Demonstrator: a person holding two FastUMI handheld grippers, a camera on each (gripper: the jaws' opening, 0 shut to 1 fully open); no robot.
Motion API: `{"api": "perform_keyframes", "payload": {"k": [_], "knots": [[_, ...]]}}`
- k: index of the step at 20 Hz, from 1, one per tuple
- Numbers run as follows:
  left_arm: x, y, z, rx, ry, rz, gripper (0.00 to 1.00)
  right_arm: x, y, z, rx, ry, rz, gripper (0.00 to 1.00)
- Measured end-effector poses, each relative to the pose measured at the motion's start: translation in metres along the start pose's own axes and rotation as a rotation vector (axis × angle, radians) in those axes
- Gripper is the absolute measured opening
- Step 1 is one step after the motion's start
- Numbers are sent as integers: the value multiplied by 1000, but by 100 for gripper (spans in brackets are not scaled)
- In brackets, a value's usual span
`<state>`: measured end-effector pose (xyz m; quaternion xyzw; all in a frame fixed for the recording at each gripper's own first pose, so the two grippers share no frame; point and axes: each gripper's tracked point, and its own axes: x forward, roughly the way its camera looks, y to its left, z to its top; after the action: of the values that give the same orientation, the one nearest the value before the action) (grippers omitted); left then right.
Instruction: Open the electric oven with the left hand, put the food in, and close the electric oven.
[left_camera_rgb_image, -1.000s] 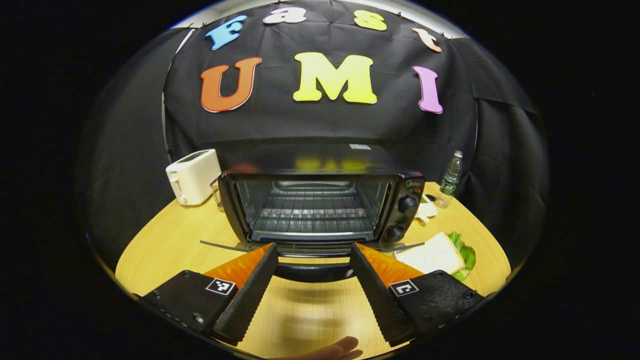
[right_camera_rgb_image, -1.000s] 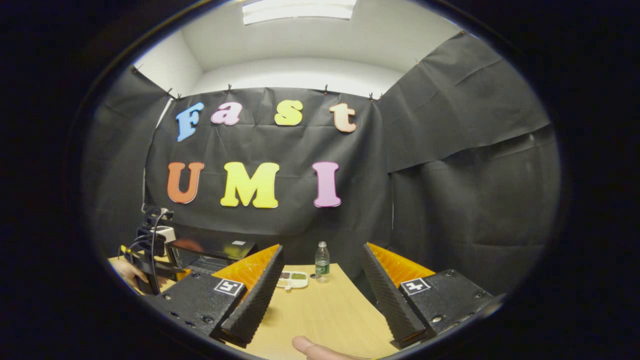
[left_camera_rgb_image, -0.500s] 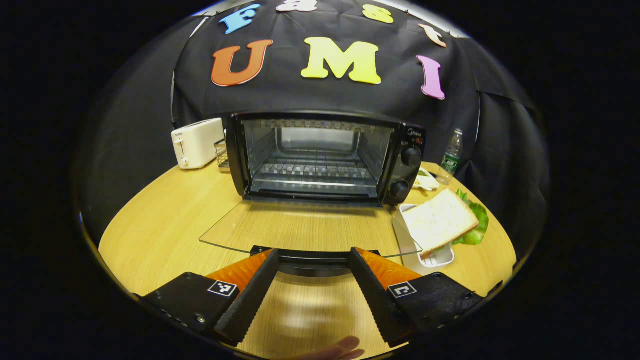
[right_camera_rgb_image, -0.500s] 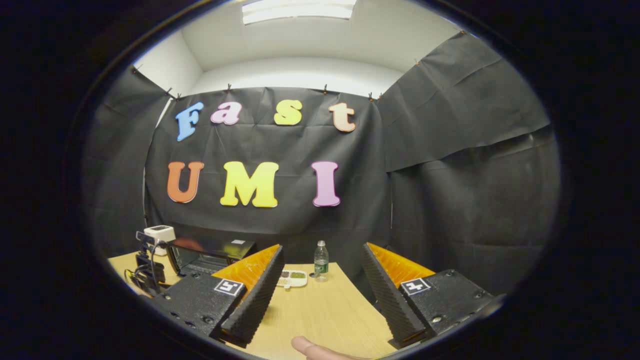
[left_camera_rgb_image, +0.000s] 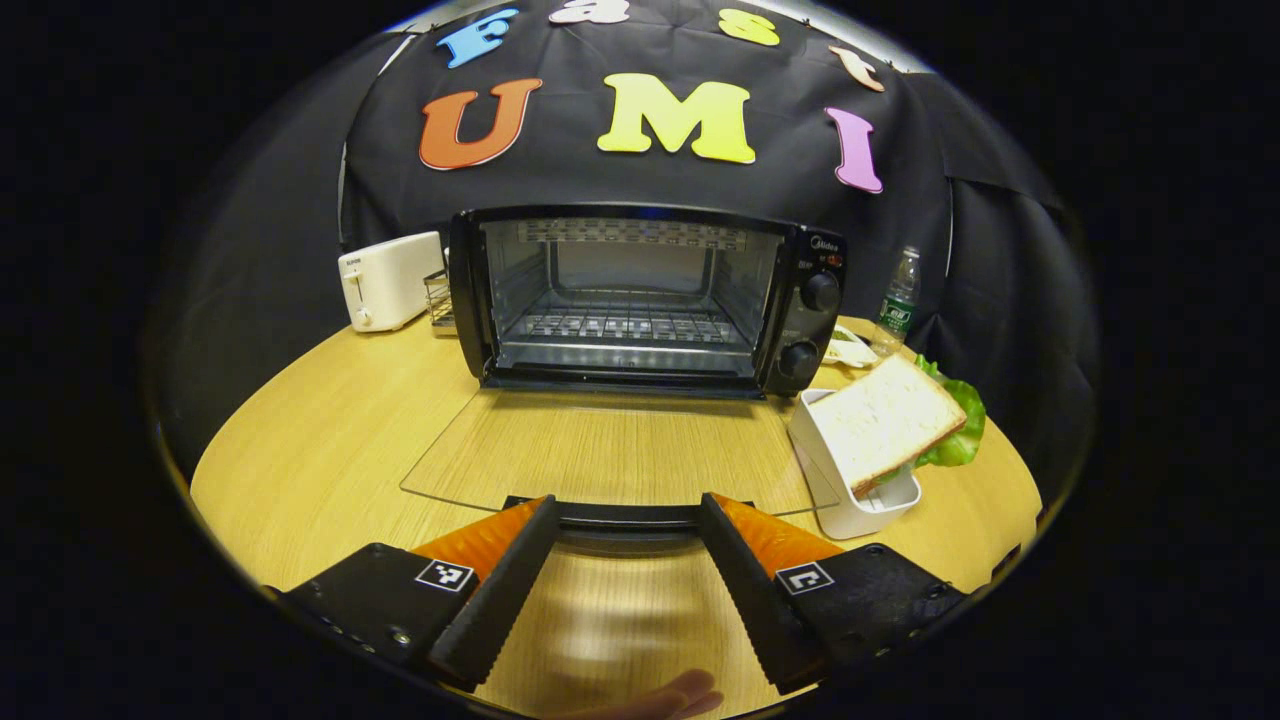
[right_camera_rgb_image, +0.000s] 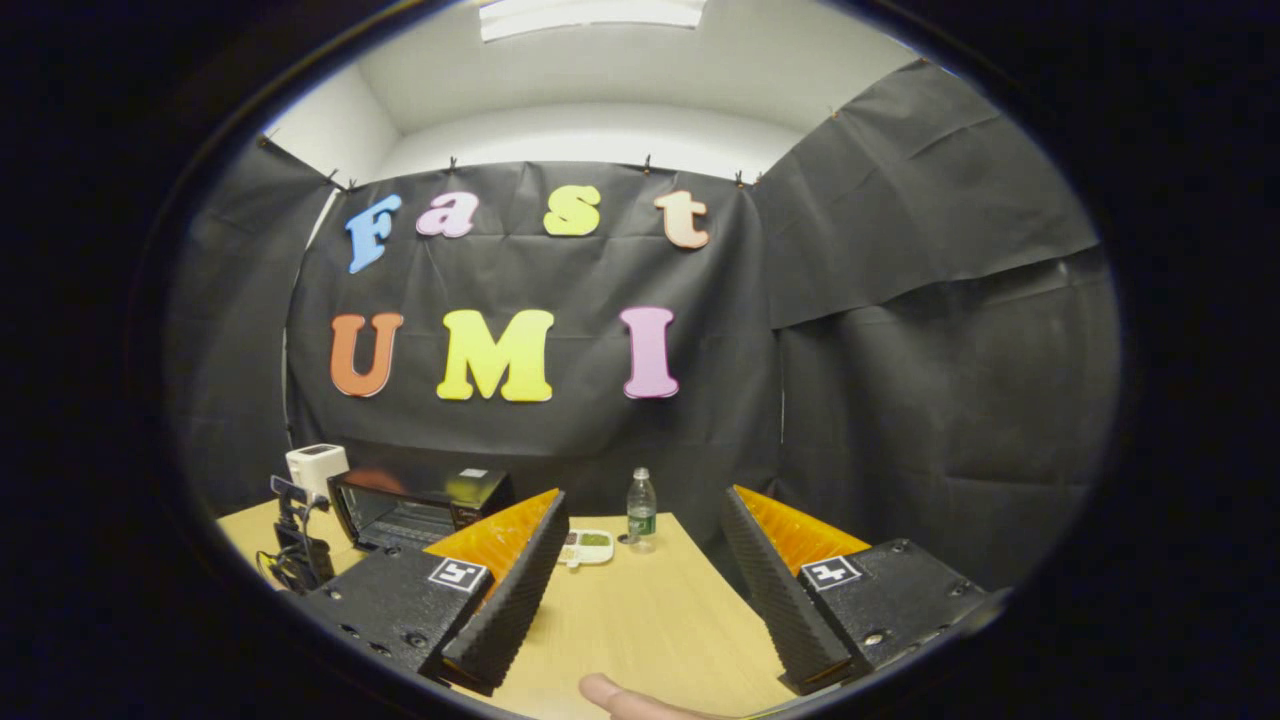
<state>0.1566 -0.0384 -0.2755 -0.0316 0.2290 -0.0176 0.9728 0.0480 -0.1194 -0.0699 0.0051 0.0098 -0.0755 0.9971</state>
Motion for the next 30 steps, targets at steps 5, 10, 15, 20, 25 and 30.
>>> {"api": "perform_keyframes", "payload": {"k": [5, 10, 15, 20, 25, 30], "knots": [[-56, 5, 73, 11, -150, 10, 93, 36, 8, -2, -15, 63, 18, 96], [-119, 12, 136, 37, -296, 23, 93, 87, 37, -29, 5, 215, 115, 96], [-177, 29, 163, -2, -406, 49, 94, 129, 82, -81, 36, 454, 296, 97], [-213, 37, 169, 10, -464, 67, 93, 152, 120, -147, 110, 755, 435, 94], [-220, 34, 176, 70, -498, 108, 93, 166, 152, -204, 191, 989, 523, 89], [-212, 29, 175, 86, -495, 108, 93, 176, 164, -242, 234, 1156, 542, 90]]}}
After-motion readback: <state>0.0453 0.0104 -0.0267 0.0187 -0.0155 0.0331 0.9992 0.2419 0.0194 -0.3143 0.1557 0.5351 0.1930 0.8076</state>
